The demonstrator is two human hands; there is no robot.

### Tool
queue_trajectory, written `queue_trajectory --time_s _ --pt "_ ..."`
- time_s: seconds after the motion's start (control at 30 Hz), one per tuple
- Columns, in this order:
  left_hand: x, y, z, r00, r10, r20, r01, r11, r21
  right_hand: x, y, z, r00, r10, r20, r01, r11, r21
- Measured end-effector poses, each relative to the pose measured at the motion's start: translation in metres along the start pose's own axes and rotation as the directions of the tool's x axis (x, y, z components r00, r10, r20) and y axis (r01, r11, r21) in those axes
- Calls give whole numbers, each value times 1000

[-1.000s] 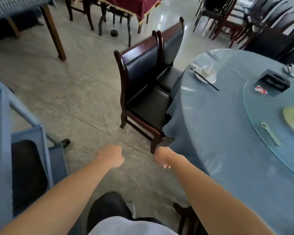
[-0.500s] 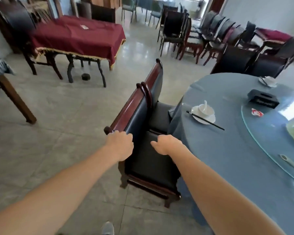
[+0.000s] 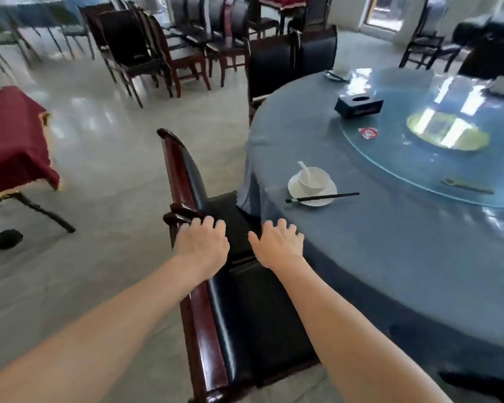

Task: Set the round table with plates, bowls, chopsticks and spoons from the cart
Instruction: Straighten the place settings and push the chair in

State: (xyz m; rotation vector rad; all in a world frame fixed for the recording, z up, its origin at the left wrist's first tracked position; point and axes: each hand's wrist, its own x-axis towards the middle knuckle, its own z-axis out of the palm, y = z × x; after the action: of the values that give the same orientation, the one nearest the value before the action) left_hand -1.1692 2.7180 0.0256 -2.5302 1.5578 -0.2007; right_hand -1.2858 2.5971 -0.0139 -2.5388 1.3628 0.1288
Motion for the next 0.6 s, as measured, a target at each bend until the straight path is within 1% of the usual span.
queue_trajectory --time_s 0.07,0.1,0.17,0.23,0.3,0.37,0.47,0.6 --pt "23 -18 19 996 87 -21 -87 996 -6 23 -15 17 992 119 -36 -117 992 42" --pt "31 -28 27 992 121 -38 -122 992 -20 31 -23 24 985 169 -29 -167 984 60" --pt "43 -50 42 977 197 -76 -201 978 -56 39 -45 35 971 239 19 -239 968 76" --pt "58 -72 53 958 270 -97 -276 959 -63 39 -65 41 959 279 59 -283 955 87" --pt "74 -91 59 955 294 -40 -296 952 -78 37 -78 42 942 327 80 -334 938 97" --pt "91 -102 64 945 327 -3 -326 941 -93 34 -82 34 914 399 70 -404 909 99" --pt "119 -111 58 899 436 -29 -436 892 -114 34 -83 5 844 536 17 -535 840 95" --pt "150 -130 31 808 578 -114 -589 794 -148 14 -109 -31 706 705 -66 -693 708 140"
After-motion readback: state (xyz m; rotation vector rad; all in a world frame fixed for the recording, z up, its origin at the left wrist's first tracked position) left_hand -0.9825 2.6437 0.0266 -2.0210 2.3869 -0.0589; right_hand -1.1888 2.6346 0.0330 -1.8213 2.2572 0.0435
